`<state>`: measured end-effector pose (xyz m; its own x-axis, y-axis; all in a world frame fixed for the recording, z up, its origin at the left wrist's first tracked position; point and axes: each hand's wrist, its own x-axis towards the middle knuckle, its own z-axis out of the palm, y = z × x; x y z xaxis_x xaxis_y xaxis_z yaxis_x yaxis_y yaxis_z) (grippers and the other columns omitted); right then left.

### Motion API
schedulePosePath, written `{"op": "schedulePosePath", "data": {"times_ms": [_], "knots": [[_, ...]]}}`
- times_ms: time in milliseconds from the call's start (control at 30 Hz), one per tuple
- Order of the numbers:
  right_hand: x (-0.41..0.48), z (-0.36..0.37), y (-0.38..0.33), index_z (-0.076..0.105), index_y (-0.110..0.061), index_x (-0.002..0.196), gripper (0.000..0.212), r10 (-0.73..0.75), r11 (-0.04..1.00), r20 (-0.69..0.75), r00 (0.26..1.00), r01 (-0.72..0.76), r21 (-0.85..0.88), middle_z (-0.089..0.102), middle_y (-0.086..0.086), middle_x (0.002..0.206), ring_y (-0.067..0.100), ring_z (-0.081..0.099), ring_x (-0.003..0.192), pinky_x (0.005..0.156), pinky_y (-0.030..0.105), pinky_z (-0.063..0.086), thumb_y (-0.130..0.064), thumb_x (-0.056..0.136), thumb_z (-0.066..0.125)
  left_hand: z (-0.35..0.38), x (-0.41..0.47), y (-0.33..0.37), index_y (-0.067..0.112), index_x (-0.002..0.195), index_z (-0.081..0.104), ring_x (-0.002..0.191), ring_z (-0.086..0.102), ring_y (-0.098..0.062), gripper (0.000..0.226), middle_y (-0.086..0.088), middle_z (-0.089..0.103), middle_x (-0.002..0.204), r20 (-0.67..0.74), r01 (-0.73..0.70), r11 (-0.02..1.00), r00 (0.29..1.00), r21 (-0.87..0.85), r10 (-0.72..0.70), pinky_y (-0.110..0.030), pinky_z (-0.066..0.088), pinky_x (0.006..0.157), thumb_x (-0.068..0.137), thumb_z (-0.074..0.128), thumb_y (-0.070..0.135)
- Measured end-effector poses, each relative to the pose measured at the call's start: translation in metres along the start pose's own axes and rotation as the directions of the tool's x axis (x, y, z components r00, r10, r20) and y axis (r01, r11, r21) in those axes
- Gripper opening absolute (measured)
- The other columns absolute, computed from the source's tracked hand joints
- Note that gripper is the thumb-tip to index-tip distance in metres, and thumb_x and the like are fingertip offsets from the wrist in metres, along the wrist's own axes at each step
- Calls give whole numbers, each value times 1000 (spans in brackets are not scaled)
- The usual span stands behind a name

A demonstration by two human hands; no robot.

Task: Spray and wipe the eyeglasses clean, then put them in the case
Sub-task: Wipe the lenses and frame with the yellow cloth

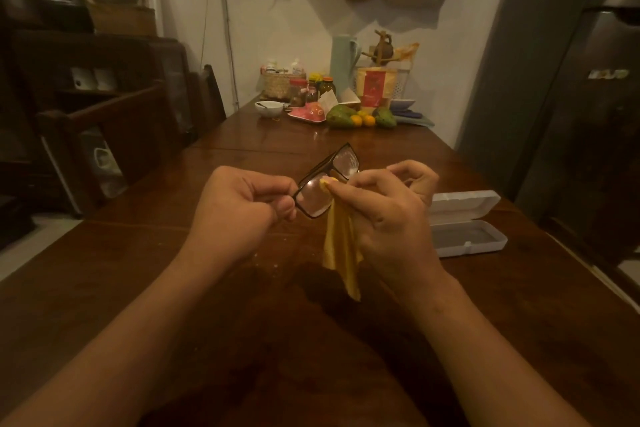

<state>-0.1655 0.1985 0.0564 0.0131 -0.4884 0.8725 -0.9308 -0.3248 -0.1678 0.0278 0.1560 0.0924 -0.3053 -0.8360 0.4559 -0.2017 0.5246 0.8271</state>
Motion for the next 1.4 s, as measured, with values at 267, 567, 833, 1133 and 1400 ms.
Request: {"op": "schedulePosePath", "data": {"times_ms": [267,567,833,1133,1400], "knots": [[0,0,0,72,-39,117,31,-123,991,106,987,116,67,62,-12,109,17,25,111,79,32,24,-39,91,55,-3,1,-3,17,71,77,64,64,-7,36,-7,71,63,-11,18,1000,1000,15,-18,-26,50,68,81,61,-13],[0,1,-5,72,-28,120,32,17,1000,60,998,-17,-5,66,-3,110,33,37,110,78,35,33,-20,90,66,-1,0,-2,13,68,74,63,60,-7,33,-5,67,58,29,-2,1000,1000,22,1,-24,46,66,80,60,-13],[-2,1,-1,71,-42,116,32,-183,982,113,977,177,58,62,-11,112,19,24,114,81,33,24,-47,85,65,-4,2,-5,15,73,76,66,62,-10,34,-11,70,67,28,-11,999,1000,32,10,-22,48,63,80,58,-13],[-5,3,3,71,-36,118,36,-198,980,81,977,199,-3,66,-10,113,29,35,112,79,32,26,-25,84,79,-6,4,-5,15,73,78,65,67,-9,38,-11,72,66,-25,20,998,999,-65,-21,-15,51,59,81,57,-16],[1,-5,6,78,-27,106,27,-118,992,16,993,119,-33,70,-2,105,40,44,106,73,41,38,-18,80,81,-4,2,-5,15,70,77,62,65,-4,38,1,69,59,-8,11,997,1000,-70,-12,-12,47,59,80,57,-16]]}}
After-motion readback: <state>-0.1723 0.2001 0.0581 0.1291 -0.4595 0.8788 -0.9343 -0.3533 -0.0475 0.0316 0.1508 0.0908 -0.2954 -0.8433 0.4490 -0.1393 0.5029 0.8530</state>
